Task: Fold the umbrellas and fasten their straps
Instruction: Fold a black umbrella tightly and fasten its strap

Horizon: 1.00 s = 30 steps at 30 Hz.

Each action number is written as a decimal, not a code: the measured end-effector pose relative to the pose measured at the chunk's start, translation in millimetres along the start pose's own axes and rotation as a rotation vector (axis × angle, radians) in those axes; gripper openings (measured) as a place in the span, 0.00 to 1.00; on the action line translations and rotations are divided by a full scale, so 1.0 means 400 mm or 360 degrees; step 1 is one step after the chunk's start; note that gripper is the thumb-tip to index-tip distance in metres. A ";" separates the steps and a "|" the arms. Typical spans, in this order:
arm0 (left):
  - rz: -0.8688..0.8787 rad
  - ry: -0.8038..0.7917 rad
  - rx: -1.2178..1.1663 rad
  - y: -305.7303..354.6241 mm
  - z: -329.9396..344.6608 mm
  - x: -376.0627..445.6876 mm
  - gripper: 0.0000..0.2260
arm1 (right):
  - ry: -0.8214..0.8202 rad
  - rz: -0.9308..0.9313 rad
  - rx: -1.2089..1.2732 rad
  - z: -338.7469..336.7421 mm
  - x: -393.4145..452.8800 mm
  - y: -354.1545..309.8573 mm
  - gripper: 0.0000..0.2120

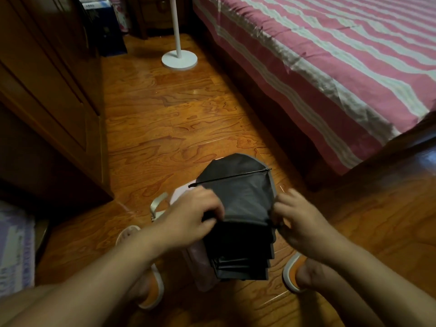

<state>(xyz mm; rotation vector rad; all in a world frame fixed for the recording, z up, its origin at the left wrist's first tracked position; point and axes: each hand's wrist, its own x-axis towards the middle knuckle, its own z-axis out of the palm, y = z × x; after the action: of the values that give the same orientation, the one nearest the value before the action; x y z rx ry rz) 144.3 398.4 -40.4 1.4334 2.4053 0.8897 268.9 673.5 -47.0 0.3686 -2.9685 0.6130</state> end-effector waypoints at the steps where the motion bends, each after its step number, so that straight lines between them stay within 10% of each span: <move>1: 0.0032 -0.0199 0.0142 -0.011 0.022 -0.019 0.08 | -0.0049 -0.0053 -0.0132 0.040 -0.022 0.002 0.14; 7: -0.0794 0.0083 0.0411 -0.083 0.049 -0.035 0.13 | -0.0258 -0.0195 -0.0547 0.156 -0.058 0.022 0.08; 10: -0.1271 -0.0256 0.0352 -0.162 0.027 -0.048 0.19 | -0.0365 -0.0126 -0.0647 0.149 -0.032 0.013 0.07; 14: -0.1116 -0.0782 0.0377 -0.195 0.035 -0.090 0.22 | -0.0809 -0.0047 -0.0689 0.116 0.021 -0.032 0.08; 17: -0.0983 -0.0607 0.0549 -0.199 0.043 -0.098 0.12 | -0.0961 0.0254 -0.0129 0.032 0.120 -0.060 0.09; 22: -0.0904 -0.0384 0.0512 -0.162 0.032 -0.116 0.16 | -0.0023 0.0949 0.0274 -0.025 0.284 0.027 0.15; 27: -0.0644 -0.0131 0.0501 -0.145 0.027 -0.142 0.14 | -0.0583 0.1563 0.1012 0.042 0.315 0.092 0.39; 30: -0.0499 -0.0099 0.0543 -0.165 0.019 -0.149 0.12 | -0.0653 0.1413 0.1284 0.036 0.307 0.078 0.35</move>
<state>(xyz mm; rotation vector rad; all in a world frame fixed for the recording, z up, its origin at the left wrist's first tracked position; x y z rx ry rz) 130.1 327.6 -93.1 1.1069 2.7244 0.3712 141.7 669.1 -55.7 -0.9683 -2.9550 2.0190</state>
